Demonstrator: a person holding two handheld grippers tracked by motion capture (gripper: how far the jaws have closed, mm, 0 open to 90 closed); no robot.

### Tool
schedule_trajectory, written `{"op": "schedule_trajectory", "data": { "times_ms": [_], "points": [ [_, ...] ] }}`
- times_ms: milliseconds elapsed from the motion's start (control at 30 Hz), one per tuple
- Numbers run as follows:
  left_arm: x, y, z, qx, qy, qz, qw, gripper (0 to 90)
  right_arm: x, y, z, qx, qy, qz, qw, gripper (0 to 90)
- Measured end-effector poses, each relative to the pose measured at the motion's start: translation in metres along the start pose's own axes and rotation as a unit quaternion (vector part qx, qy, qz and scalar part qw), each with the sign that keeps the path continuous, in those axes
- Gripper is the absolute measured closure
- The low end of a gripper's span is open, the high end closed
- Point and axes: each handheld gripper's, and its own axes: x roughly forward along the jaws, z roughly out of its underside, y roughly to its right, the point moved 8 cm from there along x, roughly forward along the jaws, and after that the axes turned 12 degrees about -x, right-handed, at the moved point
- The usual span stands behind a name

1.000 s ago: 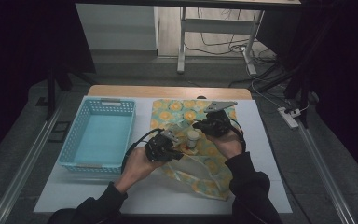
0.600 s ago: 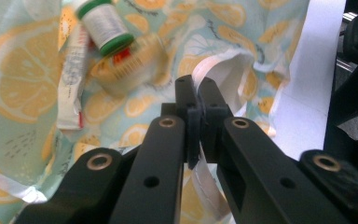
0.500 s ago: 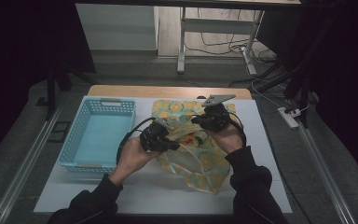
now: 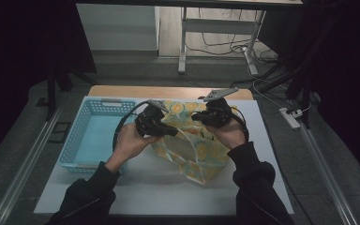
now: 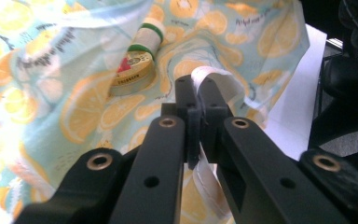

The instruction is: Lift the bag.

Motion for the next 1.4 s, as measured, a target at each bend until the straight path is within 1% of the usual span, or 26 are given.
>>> {"op": "schedule_trajectory", "data": {
  "times_ms": [233, 333, 467, 600, 700, 800, 867, 933, 1067, 1167, 1300, 1400],
  "points": [
    [-0.021, -0.003, -0.019, -0.011, 0.013, 0.012, 0.9998, 89.3, -0.009, 0.004, -0.013, 0.009, 0.018, -0.001, 0.9998, 89.9],
    [-0.029, -0.004, -0.027, -0.016, 0.021, 0.017, 0.9995, 89.3, -0.012, 0.005, -0.019, 0.011, 0.020, -0.004, 0.9997, 89.9],
    [-0.039, -0.006, -0.036, -0.017, 0.028, 0.018, 0.9993, 89.3, -0.015, 0.007, -0.027, 0.011, 0.014, 0.003, 0.9998, 89.9],
    [-0.048, -0.007, -0.045, -0.019, 0.037, 0.019, 0.9990, 89.3, -0.018, 0.009, -0.034, 0.017, 0.010, 0.004, 0.9998, 89.9],
    [-0.054, -0.007, -0.051, -0.022, 0.046, 0.024, 0.9984, 89.2, -0.021, 0.012, -0.039, 0.022, 0.014, 0.001, 0.9997, 89.9],
    [-0.061, -0.008, -0.057, -0.020, 0.052, 0.022, 0.9982, 89.3, -0.025, 0.014, -0.043, 0.027, 0.018, -0.001, 0.9995, 89.9],
    [-0.067, -0.007, -0.062, -0.020, 0.056, 0.022, 0.9980, 89.3, -0.028, 0.016, -0.045, 0.024, 0.019, 0.003, 0.9995, 89.9],
    [-0.072, -0.006, -0.066, -0.019, 0.063, 0.027, 0.9975, 89.3, -0.032, 0.017, -0.049, 0.022, 0.023, 0.004, 0.9995, 90.0],
    [-0.081, -0.003, -0.075, -0.016, 0.070, 0.029, 0.9970, 89.3, -0.040, 0.020, -0.056, 0.020, 0.025, 0.010, 0.9994, 89.9],
    [-0.086, -0.002, -0.081, -0.020, 0.076, 0.031, 0.9964, 89.3, -0.046, 0.022, -0.061, 0.018, 0.026, 0.013, 0.9994, 89.9],
    [-0.095, -0.002, -0.089, -0.024, 0.084, 0.032, 0.9957, 89.3, -0.050, 0.025, -0.069, 0.023, 0.026, 0.008, 0.9994, 89.9],
    [-0.100, -0.006, -0.094, -0.029, 0.088, 0.027, 0.9953, 89.3, -0.049, 0.027, -0.075, 0.031, 0.023, 0.002, 0.9993, 89.9]
  ]
}}
